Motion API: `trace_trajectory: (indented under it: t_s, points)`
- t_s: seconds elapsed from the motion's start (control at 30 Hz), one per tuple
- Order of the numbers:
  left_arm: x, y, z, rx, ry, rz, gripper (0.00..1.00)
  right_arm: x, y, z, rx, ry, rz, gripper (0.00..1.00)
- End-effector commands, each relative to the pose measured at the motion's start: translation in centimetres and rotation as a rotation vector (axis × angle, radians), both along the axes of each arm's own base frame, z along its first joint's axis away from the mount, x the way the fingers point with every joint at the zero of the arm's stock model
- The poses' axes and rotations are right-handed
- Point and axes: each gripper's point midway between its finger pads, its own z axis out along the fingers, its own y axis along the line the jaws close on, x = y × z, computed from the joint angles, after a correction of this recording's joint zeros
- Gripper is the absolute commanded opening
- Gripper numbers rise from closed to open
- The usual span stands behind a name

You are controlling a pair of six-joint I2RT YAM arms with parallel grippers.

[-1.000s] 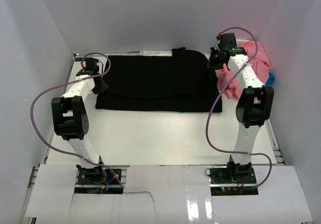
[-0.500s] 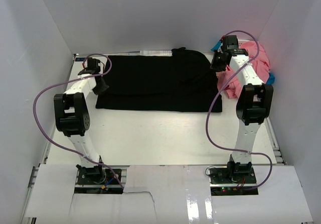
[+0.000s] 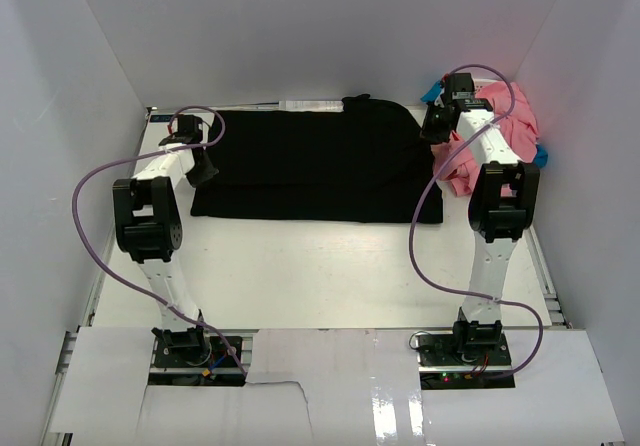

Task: Fold and stack the t-shirts
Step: Fold the flattened tshirt in 1/3 of the way

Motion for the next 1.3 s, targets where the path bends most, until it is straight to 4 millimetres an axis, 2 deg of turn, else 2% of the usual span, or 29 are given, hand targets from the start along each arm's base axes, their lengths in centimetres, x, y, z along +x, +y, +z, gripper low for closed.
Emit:
trace_trajectory:
  t_s: [0.0, 0.03, 0.07, 0.1, 0.13, 0.17, 0.2, 0.23, 0.27, 0.33, 0.37, 0.4, 0.43, 0.47, 0.53, 0.57, 0.67, 0.7, 0.83, 1.03, 1.13, 1.23, 1.27]
  points:
    - [0.7, 0.4, 0.9, 0.024, -0.014, -0.005, 0.01, 2.1, -0.3, 2.2, 0.012, -0.080, -0.013, 0.20]
    - [0.7, 0.4, 0.5, 0.022, -0.001, -0.006, 0.05, 2.1, -0.5, 2.1, 0.009, -0.074, -0.023, 0.31]
    - [0.6, 0.4, 0.3, 0.022, 0.007, -0.008, 0.11, 2.0, -0.8, 1.9, 0.001, -0.067, -0.036, 0.57]
    - [0.4, 0.5, 0.0, 0.028, 0.025, -0.004, 0.30, 1.8, -1.0, 2.0, -0.007, -0.064, -0.043, 0.65]
    - [0.3, 0.6, 0.0, 0.029, 0.028, -0.004, 0.37, 1.4, -1.1, 1.6, -0.013, -0.054, -0.044, 0.66]
    - [0.3, 0.6, 0.2, 0.032, 0.026, -0.001, 0.45, 1.0, -1.3, 2.6, -0.022, -0.072, -0.048, 0.68]
    - [0.2, 0.9, 0.5, 0.045, 0.020, 0.013, 0.65, 0.7, -1.4, 2.9, -0.027, -0.081, -0.050, 0.71]
    - [0.2, 1.0, 1.0, 0.051, 0.010, 0.022, 0.72, 0.6, -1.4, 3.4, -0.029, -0.108, -0.053, 0.73]
    - [0.2, 1.2, 2.3, 0.057, -0.021, 0.033, 0.75, -0.7, -1.5, 3.9, -0.033, -0.114, -0.053, 0.74]
    - [-0.2, 1.0, 4.2, 0.054, -0.045, 0.053, 0.78, -2.2, -1.2, 4.4, -0.040, -0.123, -0.039, 0.74]
    - [-1.1, 0.6, 6.7, 0.053, -0.095, 0.059, 0.79, -4.1, -1.0, 4.5, -0.046, -0.113, -0.032, 0.74]
    - [-1.4, 0.3, 7.9, 0.060, -0.137, 0.061, 0.80, -5.2, -0.3, 4.5, -0.046, -0.109, -0.014, 0.75]
    - [-1.8, -1.5, 9.1, 0.071, -0.171, 0.024, 0.81, -6.3, -0.1, 4.2, -0.047, -0.097, -0.005, 0.75]
    - [-2.9, -1.7, 10.6, 0.084, -0.216, 0.017, 0.82, -8.3, 0.4, 3.4, -0.055, -0.075, 0.011, 0.75]
    - [-3.7, -2.5, 11.1, 0.089, -0.227, -0.022, 0.83, -10.2, 0.6, 2.0, -0.066, -0.035, 0.019, 0.75]
    - [-4.3, -2.5, 10.8, 0.093, -0.211, -0.032, 0.84, -11.7, 0.7, 0.6, -0.074, 0.005, 0.035, 0.75]
    - [-4.8, -2.8, 9.3, 0.090, -0.170, -0.064, 0.84, -13.6, 0.8, -1.8, -0.103, 0.074, 0.057, 0.75]
    - [-5.1, -3.0, 7.9, 0.083, -0.133, -0.073, 0.84, -14.6, 0.7, -3.1, -0.111, 0.109, 0.063, 0.74]
    - [-4.8, -4.0, 5.1, 0.036, -0.077, -0.105, 0.83, -15.8, 0.6, -5.9, -0.133, 0.174, 0.071, 0.72]
    - [-2.4, -5.4, 2.4, -0.015, -0.031, -0.170, 0.81, -16.3, 0.1, -8.8, -0.164, 0.247, 0.074, 0.66]
    - [-2.0, -6.2, 1.3, -0.044, -0.011, -0.193, 0.81, -17.0, -0.4, -10.2, -0.213, 0.294, 0.069, 0.66]
    - [-2.3, -6.4, 0.0, -0.032, 0.024, -0.203, 0.81, -17.9, -0.6, -11.2, -0.246, 0.332, 0.076, 0.65]
    - [-2.8, -6.2, -1.0, -0.025, 0.059, -0.198, 0.81, -18.5, -0.5, -11.5, -0.261, 0.349, 0.085, 0.65]
